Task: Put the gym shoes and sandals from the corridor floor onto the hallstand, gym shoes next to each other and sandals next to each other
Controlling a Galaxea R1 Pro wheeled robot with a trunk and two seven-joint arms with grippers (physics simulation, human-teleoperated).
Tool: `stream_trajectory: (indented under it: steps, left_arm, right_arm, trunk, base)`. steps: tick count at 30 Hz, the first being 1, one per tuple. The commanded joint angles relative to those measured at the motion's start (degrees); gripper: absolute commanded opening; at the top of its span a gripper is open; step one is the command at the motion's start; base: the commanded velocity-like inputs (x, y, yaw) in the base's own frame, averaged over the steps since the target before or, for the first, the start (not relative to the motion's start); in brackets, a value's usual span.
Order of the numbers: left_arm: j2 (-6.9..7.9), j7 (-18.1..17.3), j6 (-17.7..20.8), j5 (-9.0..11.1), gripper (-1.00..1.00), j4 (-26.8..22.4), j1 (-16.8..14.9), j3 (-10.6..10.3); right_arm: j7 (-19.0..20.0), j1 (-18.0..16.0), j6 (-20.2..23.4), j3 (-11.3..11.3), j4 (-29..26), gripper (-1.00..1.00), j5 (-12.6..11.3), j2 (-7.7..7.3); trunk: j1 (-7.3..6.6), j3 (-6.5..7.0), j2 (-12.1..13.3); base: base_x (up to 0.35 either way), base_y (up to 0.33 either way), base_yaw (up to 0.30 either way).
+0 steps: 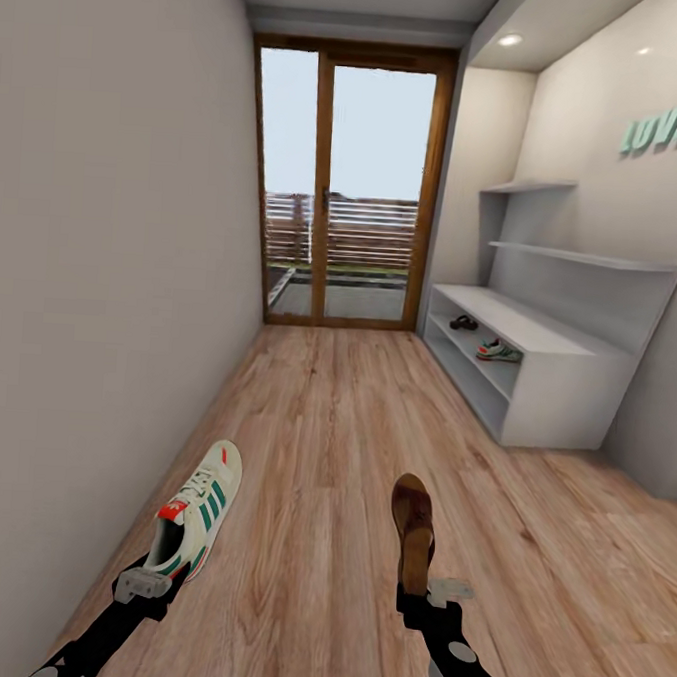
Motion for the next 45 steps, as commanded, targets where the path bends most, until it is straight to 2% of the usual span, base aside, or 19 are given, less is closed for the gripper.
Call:
stream_trajectory:
  steps: [1,45]
  left_arm:
    - [0.03,-0.27,-0.11,0.66,-1.0,0.04,-0.05,-0.31]
    - [0.1,-0.28,-0.12,0.64,-1.0,0.02,-0.06,-0.31]
  right_arm:
    - [-0.12,-0.04,-0.13,-0.35,0.03,-1.0,0.41,0.05]
    - [0.05,-0.04,0.59,-0.17,-1.14,-1.0,1.09,-0.13]
  trunk:
    - [0.02,-0.06,-0.02]
    - [0.02,-0.06,-0.02]
  base:
    - [0.347,0.0,0.0]
    - [0.347,0.0,0.0]
